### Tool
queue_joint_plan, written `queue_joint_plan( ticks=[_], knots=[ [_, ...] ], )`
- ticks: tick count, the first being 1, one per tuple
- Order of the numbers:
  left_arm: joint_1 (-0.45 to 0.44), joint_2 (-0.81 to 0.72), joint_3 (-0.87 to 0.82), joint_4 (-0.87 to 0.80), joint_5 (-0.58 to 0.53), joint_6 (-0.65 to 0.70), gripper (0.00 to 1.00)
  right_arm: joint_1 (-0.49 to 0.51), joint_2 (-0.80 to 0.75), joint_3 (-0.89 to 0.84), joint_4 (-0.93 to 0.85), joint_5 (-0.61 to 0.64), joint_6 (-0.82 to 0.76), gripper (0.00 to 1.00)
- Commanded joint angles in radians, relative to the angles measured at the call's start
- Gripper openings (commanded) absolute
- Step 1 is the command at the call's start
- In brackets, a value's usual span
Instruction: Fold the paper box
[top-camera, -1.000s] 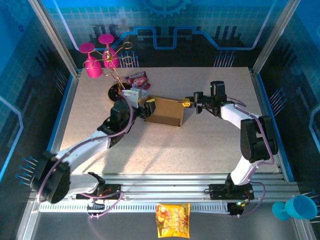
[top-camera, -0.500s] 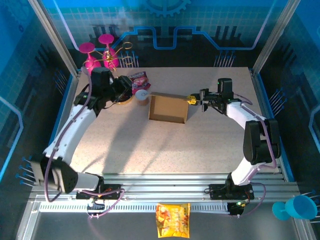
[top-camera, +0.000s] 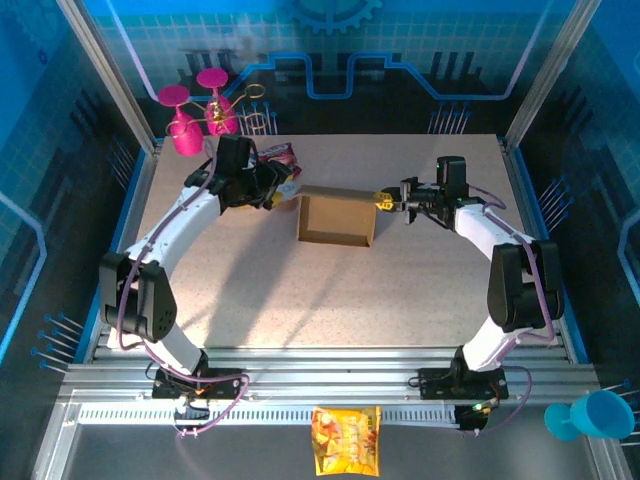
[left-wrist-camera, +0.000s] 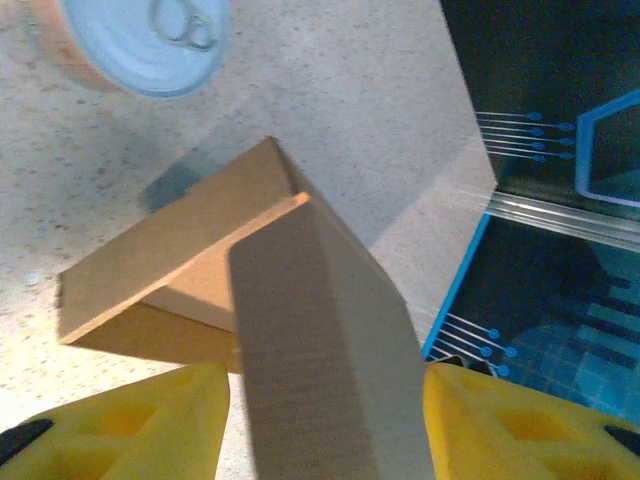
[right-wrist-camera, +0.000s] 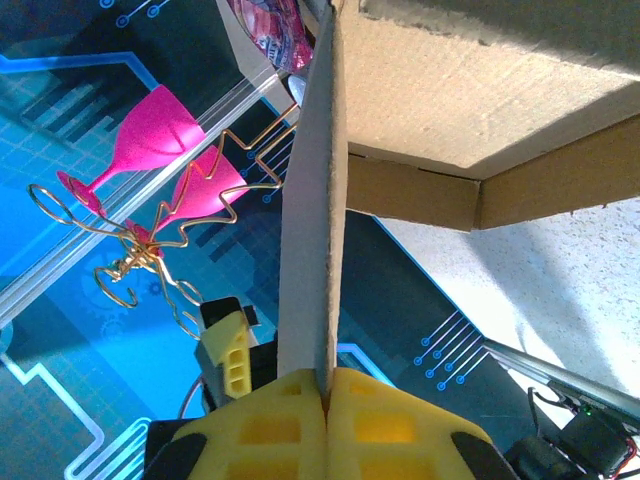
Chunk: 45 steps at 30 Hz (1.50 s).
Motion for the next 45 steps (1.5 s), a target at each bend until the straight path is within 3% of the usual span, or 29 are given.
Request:
queue_joint_plan(
  ticks=[1,8,17,20,26,32,41,45],
  knots=[
    [-0.019,0.026,0.028,0.035,0.05,-0.031,0.54,-0.007,-0.003,0.006,-0.018,-0.03,-0.023,0.0],
    [-0.051,0.026,-0.021,0.085,0.068,-0.066,0.53,-0.004,0.012,0.011,-0.021,-0.032,-0.034,0.0],
    [-0.078,0.057,-0.019,0.111,0.076,-0.069,0.42,0.0,0.015,0.008,-0.058,-0.033,-0.081,0.0],
    [-0.082,0.053,-0.049,0.113,0.078,-0.064,0.35,-0.001,0.021,0.009,-0.082,-0.031,-0.115,0.0],
    [-0.085,0.039,-0.111,0.13,0.087,-0.067,0.33,-0.001,0.045,0.01,-0.122,-0.028,-0.18,0.0],
    [-0.085,0.042,-0.18,0.177,0.092,-0.062,0.24,-0.001,0.082,0.054,-0.237,-0.031,-0.322,0.0],
    [-0.104,0.041,-0.245,0.286,0.12,-0.169,0.33,0.001,0.102,0.061,-0.286,-0.029,-0.381,0.0],
    [-0.104,0.006,-0.223,0.231,0.101,-0.173,0.39,0.0,0.091,0.079,-0.277,-0.034,-0.351,0.0]
  ],
)
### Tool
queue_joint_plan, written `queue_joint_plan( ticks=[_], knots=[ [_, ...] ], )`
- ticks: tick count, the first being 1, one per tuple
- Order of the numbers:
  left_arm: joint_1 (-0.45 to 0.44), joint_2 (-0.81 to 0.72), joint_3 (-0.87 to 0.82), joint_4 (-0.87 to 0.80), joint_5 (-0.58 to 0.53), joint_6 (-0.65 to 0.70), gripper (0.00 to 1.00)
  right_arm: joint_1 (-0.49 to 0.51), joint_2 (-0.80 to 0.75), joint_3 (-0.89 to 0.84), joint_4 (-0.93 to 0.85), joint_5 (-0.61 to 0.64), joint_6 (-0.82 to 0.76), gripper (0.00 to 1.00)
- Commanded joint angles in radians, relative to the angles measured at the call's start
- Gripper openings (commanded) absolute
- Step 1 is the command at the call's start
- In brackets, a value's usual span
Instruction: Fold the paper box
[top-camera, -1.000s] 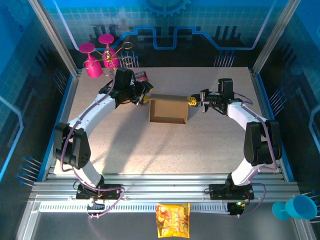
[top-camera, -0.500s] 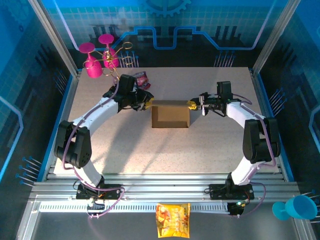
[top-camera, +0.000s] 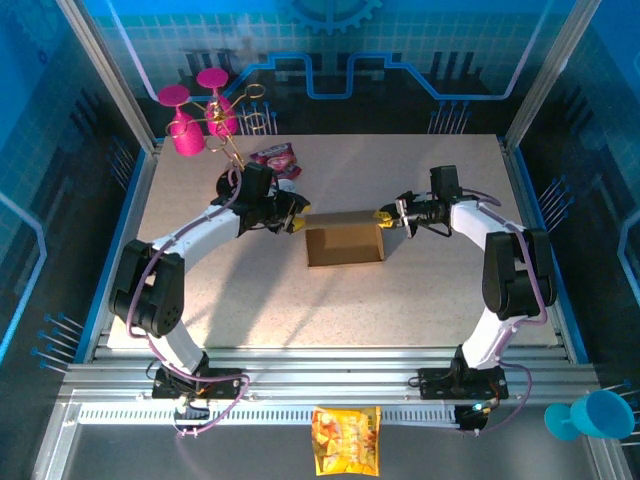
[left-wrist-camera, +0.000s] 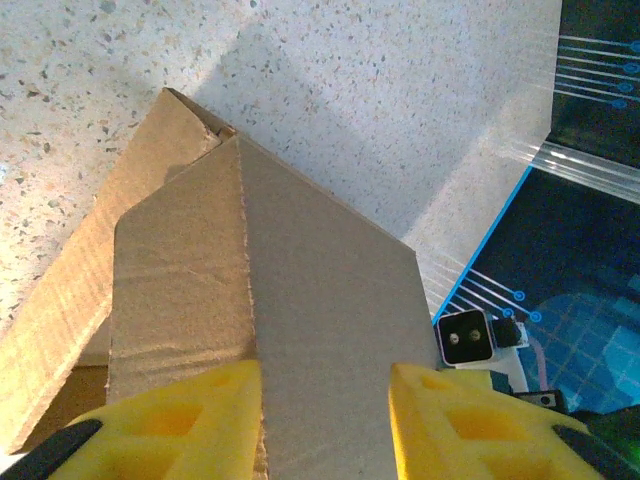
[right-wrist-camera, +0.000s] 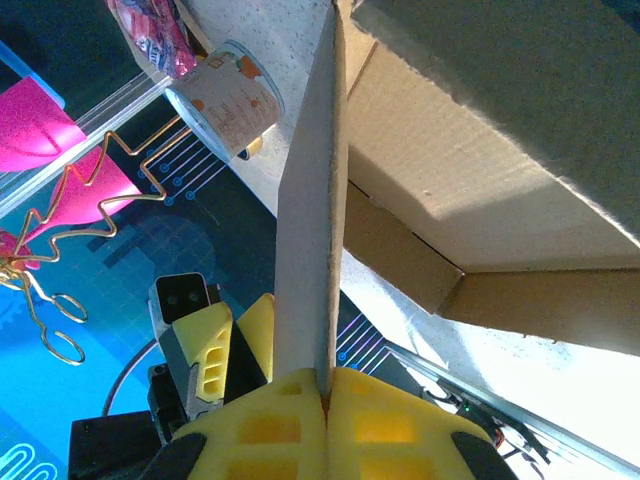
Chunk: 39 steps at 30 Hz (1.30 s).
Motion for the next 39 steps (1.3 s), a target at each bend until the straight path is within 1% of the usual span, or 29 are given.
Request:
queue_joint_plan(
  ticks=[1,4,8,14,17,20,29,32,35,36,37,39],
  knots=[
    [-0.011,-0.047,0.019,-0.017,0.024,-0.022,0.4,0.0,-0.003,0.056,-0.027,-0.039,0.002,0.0],
    [0.002,-0.071,0.032,-0.071,0.018,-0.004,0.42,-0.004,-0.027,0.102,-0.066,-0.05,0.01,0.0],
    [0.021,-0.106,0.041,-0.099,0.008,0.011,0.43,-0.012,-0.065,0.142,-0.133,-0.052,-0.005,0.0],
    [0.025,-0.113,0.091,-0.137,0.029,0.013,0.43,-0.018,-0.11,0.132,-0.12,-0.045,0.03,0.0],
    [0.025,-0.121,0.096,-0.127,0.031,0.002,0.43,-0.018,-0.118,0.136,-0.116,-0.044,0.038,0.0],
    [0.023,-0.109,0.096,-0.095,0.059,-0.026,0.43,-0.014,-0.121,0.133,-0.105,-0.045,0.048,0.0],
    [-0.007,-0.093,0.105,-0.035,0.079,-0.092,0.42,-0.009,-0.114,0.121,-0.054,-0.048,0.08,0.0],
    [-0.011,-0.085,0.108,-0.034,0.076,-0.089,0.37,-0.007,-0.108,0.123,-0.054,-0.05,0.077,0.0],
    [-0.011,-0.077,0.107,-0.051,0.065,-0.067,0.29,-0.008,-0.099,0.117,-0.062,-0.053,0.055,0.0],
    [-0.009,-0.074,0.108,-0.061,0.06,-0.049,0.23,-0.008,-0.095,0.113,-0.068,-0.053,0.041,0.0],
    [-0.007,-0.071,0.11,-0.08,0.056,-0.029,0.2,-0.009,-0.09,0.116,-0.088,-0.049,0.015,0.0],
    [-0.002,-0.066,0.101,-0.089,0.052,-0.007,0.2,-0.013,-0.077,0.115,-0.117,-0.044,-0.039,0.0]
  ],
)
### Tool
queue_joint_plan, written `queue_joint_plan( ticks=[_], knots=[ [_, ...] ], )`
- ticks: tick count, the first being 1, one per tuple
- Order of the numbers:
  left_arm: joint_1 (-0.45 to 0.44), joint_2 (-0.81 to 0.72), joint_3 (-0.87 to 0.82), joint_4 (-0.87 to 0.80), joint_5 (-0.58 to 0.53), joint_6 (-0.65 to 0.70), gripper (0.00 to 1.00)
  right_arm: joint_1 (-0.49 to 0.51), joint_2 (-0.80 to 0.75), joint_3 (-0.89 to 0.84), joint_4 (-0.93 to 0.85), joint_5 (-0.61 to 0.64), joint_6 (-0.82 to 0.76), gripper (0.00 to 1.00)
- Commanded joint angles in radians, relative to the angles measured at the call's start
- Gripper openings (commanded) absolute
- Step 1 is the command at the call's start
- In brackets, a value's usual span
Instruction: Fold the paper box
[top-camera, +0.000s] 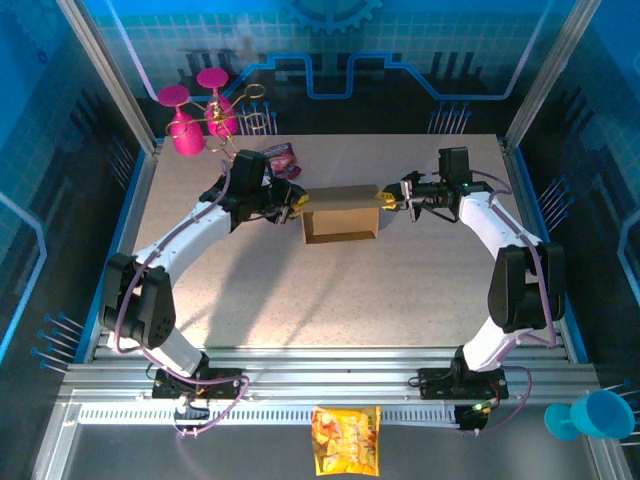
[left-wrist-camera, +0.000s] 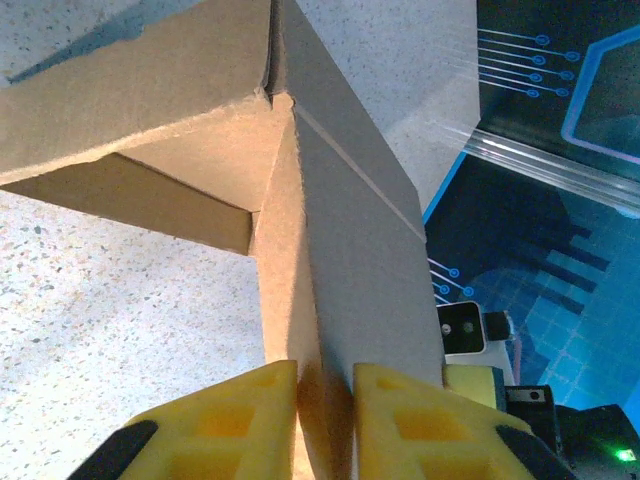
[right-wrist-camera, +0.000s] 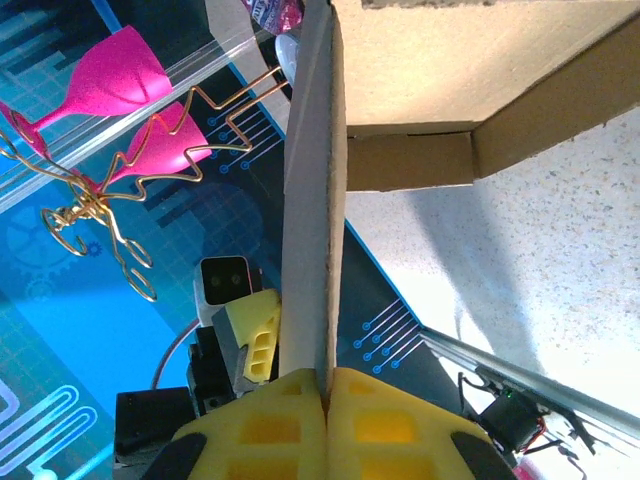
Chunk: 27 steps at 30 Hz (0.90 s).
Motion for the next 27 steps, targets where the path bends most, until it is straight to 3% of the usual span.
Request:
queue_joint_plan(
  ticks=[1,8,24,27],
  knots=[
    [-0.002,0.018,0.018,-0.017,0.024,0.051,0.19,-0.008,0.025,0.004,-0.057,-0.015,-0.099,0.0],
    [0.014,0.088,0.036,-0.064,0.042,0.157,0.23,-0.001,0.104,0.024,-0.118,0.009,-0.227,0.0],
    [0.005,0.213,0.037,-0.123,0.036,0.336,0.21,0.024,0.221,0.085,-0.298,0.092,-0.484,0.0],
    [0.0,0.209,0.017,-0.141,0.018,0.37,0.21,0.024,0.23,0.097,-0.36,0.122,-0.557,0.06]
  ],
)
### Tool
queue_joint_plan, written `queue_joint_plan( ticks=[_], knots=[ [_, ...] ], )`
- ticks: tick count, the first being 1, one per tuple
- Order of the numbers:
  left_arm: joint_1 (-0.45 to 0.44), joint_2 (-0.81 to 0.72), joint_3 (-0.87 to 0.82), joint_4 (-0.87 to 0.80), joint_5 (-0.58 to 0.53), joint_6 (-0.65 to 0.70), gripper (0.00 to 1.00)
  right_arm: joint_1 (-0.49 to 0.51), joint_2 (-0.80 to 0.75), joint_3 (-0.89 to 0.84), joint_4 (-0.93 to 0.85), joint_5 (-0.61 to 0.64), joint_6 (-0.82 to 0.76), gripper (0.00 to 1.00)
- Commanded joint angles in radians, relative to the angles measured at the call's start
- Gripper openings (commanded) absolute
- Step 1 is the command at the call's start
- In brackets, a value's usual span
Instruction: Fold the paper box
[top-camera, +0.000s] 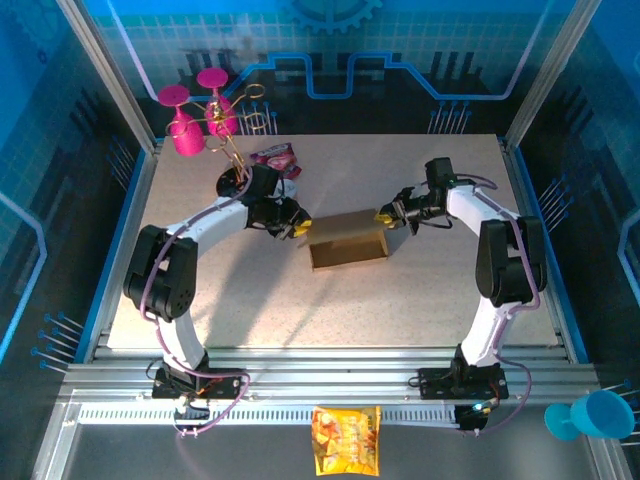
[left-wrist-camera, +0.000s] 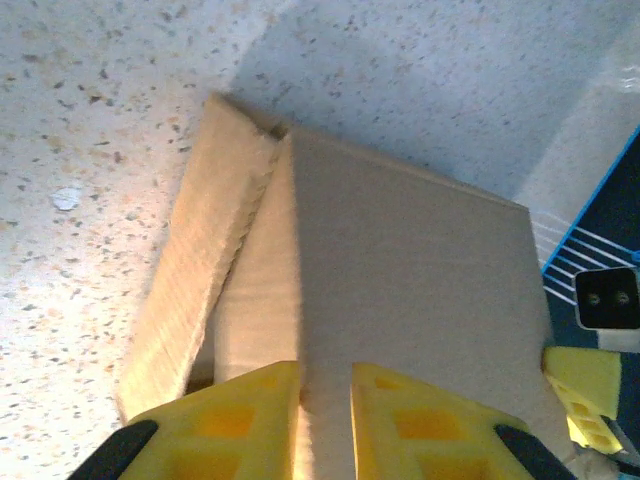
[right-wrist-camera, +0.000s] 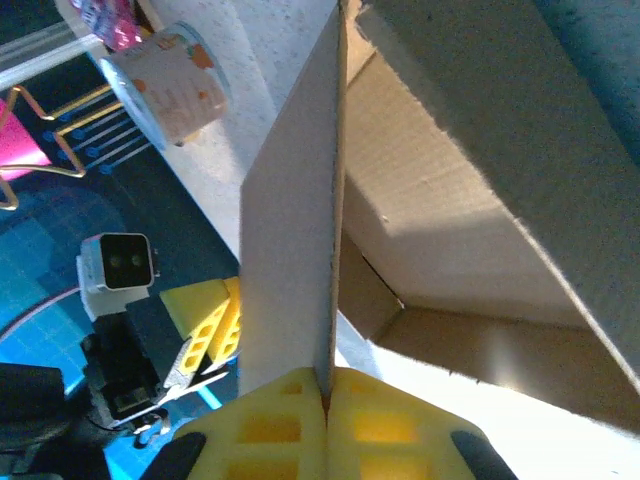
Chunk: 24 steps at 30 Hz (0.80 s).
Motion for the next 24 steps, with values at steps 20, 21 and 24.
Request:
queue_joint_plan(
  ticks=[20,21,24],
  knots=[
    [-0.053,0.035,-0.045,-0.008,-0.045,0.094,0.2,0.07,0.05,0.178,-0.435,0.258,-0.386,0.27],
    [-0.055,0.036,-0.047,-0.003,-0.041,0.088,0.2,0.072,0.05,0.177,-0.436,0.262,-0.388,0.27],
    [-0.067,0.035,-0.053,0.007,-0.041,0.075,0.2,0.078,0.056,0.181,-0.445,0.274,-0.399,0.27]
  ],
)
